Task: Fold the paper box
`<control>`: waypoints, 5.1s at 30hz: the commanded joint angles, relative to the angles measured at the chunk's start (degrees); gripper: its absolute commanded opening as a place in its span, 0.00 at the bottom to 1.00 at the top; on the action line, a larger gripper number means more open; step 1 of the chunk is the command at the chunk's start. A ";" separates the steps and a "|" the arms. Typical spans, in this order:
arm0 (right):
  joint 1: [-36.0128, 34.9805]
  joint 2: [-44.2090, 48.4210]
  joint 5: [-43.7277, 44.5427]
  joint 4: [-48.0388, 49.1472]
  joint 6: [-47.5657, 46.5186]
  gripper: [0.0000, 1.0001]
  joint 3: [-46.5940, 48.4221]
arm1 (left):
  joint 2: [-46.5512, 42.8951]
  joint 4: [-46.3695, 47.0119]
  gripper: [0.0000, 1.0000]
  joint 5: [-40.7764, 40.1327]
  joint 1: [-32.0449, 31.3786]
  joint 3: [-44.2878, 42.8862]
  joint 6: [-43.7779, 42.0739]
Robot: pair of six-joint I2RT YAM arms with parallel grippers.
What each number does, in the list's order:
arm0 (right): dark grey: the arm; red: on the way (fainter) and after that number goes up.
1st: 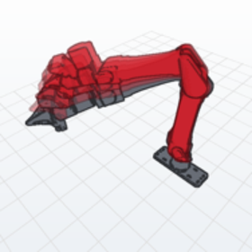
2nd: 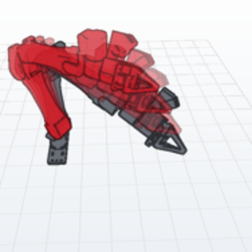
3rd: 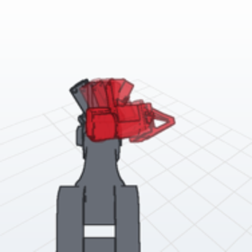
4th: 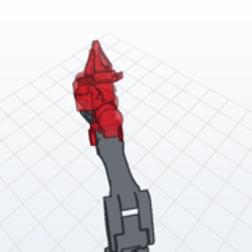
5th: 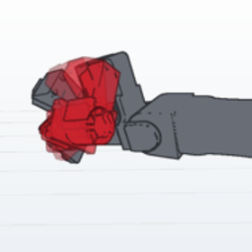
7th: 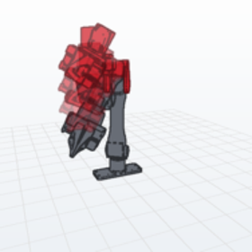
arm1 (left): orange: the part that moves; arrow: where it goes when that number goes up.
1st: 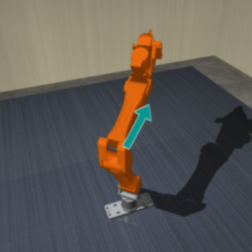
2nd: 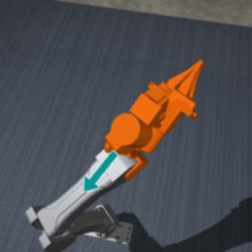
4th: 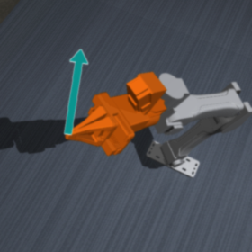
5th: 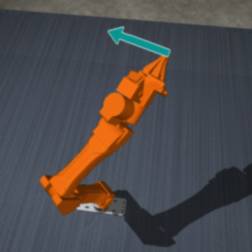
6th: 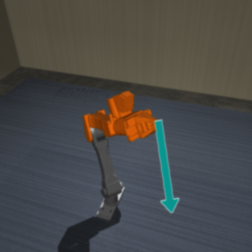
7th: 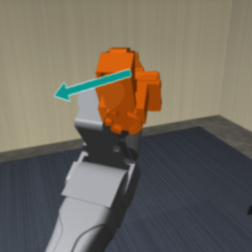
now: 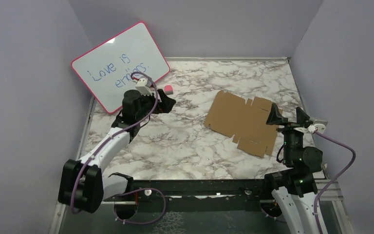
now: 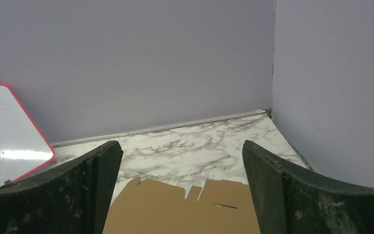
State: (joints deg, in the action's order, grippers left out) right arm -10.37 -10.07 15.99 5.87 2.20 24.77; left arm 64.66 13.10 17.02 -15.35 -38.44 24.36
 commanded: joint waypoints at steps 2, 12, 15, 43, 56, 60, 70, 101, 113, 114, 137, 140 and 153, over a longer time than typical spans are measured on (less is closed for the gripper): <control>0.25 1.13 -1.48 -0.34 0.75 1.00 0.41 | 12.34 3.49 0.99 1.58 -5.28 -4.80 7.75; 0.04 1.55 -3.37 0.15 0.51 1.00 0.10 | 34.32 5.11 0.91 5.61 -10.81 -16.32 12.59; -0.08 1.21 -3.25 0.15 0.53 1.00 0.10 | 40.66 5.09 0.86 9.68 -11.68 -20.62 13.82; -0.24 0.25 -3.51 0.11 0.09 1.00 0.10 | 67.13 4.61 0.55 20.95 -15.85 -41.26 15.84; -0.21 -0.22 -3.91 -0.16 0.17 1.00 0.19 | 69.25 6.04 0.19 23.72 -14.58 -42.71 16.95; -0.20 -0.30 -4.24 -0.07 0.26 1.00 0.10 | 66.95 8.67 0.07 23.62 -13.01 -39.95 17.86; -0.31 -1.31 -5.44 -0.40 0.73 1.00 0.45 | 55.52 16.07 0.00 18.91 -10.02 -25.60 23.34; -0.62 -21.21 -19.77 -12.90 13.32 0.99 12.34 | 3.65 22.46 0.04 -18.12 -8.53 28.11 46.53; -0.64 -34.11 -27.43 -18.31 17.80 1.00 14.68 | -14.70 -8.79 0.53 -25.91 -8.58 22.71 32.51; -0.62 -34.63 -27.86 -18.41 18.05 1.00 14.42 | -15.44 -12.05 0.57 -27.42 -8.60 20.71 29.78; -0.62 -43.14 -24.92 -18.91 25.66 1.00 5.49 | 34.59 -23.32 0.78 -17.34 -6.18 -29.91 -10.12; -0.62 -45.33 -25.04 -17.86 26.93 1.00 3.74 | 38.89 -23.84 0.79 -15.08 -5.66 -33.50 -11.24; -0.66 -56.08 -31.21 -9.97 29.58 1.00 1.86 | 45.83 -25.36 0.78 -10.70 -4.00 -34.84 -10.39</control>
State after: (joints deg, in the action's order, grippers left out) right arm -10.81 -64.38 -11.60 -9.13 30.41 26.79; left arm 109.97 -11.79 3.77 -19.66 -73.17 14.09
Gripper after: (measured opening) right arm 0.998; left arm 0.784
